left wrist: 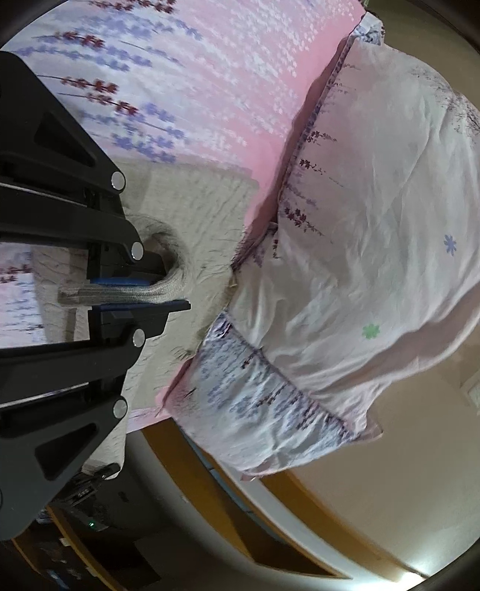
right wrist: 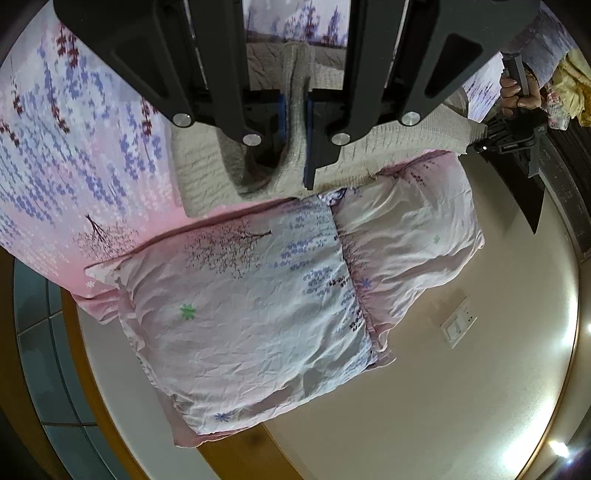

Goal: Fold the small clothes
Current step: 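Lower the folded hem onto the sweater with both tools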

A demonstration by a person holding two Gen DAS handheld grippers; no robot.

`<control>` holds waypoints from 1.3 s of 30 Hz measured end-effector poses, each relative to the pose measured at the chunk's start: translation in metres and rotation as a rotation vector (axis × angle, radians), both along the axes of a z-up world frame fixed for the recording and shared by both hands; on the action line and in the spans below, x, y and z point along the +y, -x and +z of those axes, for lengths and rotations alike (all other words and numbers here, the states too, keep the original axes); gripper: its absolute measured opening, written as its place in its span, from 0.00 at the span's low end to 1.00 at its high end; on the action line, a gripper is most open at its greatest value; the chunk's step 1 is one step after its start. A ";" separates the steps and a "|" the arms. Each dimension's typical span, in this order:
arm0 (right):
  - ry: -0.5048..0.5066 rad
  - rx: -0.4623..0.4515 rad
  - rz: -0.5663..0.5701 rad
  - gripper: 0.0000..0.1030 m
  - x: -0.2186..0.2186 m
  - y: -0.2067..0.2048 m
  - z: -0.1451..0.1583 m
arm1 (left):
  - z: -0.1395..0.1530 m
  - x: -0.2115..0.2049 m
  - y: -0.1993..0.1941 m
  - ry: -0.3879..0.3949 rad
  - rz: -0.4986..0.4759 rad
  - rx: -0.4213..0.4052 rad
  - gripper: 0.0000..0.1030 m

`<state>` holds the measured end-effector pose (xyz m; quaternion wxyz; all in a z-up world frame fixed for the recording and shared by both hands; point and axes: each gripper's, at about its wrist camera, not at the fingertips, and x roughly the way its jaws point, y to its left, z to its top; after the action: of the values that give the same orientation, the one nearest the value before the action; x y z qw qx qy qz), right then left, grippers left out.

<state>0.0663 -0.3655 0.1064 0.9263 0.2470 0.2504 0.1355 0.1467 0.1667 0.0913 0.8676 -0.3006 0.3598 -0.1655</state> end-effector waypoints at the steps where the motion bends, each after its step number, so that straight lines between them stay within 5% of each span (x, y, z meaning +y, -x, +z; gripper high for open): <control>1: -0.001 0.001 -0.003 0.07 0.001 -0.005 0.001 | -0.001 -0.002 -0.006 -0.014 0.004 0.005 0.06; 12: -0.025 0.149 -0.080 0.07 0.010 -0.081 -0.034 | -0.030 -0.017 -0.078 -0.128 0.039 0.082 0.06; 21: -0.086 0.329 -0.139 0.08 0.000 -0.125 -0.082 | -0.069 -0.011 -0.100 -0.059 0.087 0.188 0.06; 27: -0.125 0.372 -0.108 0.32 -0.003 -0.128 -0.088 | -0.078 -0.011 -0.105 -0.022 0.077 0.212 0.06; 30: -0.127 0.373 -0.094 0.32 -0.007 -0.120 -0.082 | -0.078 -0.011 -0.105 0.002 0.060 0.217 0.06; 33: -0.146 0.393 -0.070 0.09 -0.011 -0.115 -0.082 | -0.080 -0.010 -0.105 0.036 0.051 0.230 0.06; 39: -0.210 0.347 -0.126 0.08 -0.020 -0.123 -0.079 | -0.078 -0.010 -0.106 0.055 0.077 0.223 0.06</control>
<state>0.1895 -0.3860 0.0272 0.8451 0.3771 0.3744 0.0580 0.2524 0.1566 0.0137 0.8194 -0.3543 0.4377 -0.1071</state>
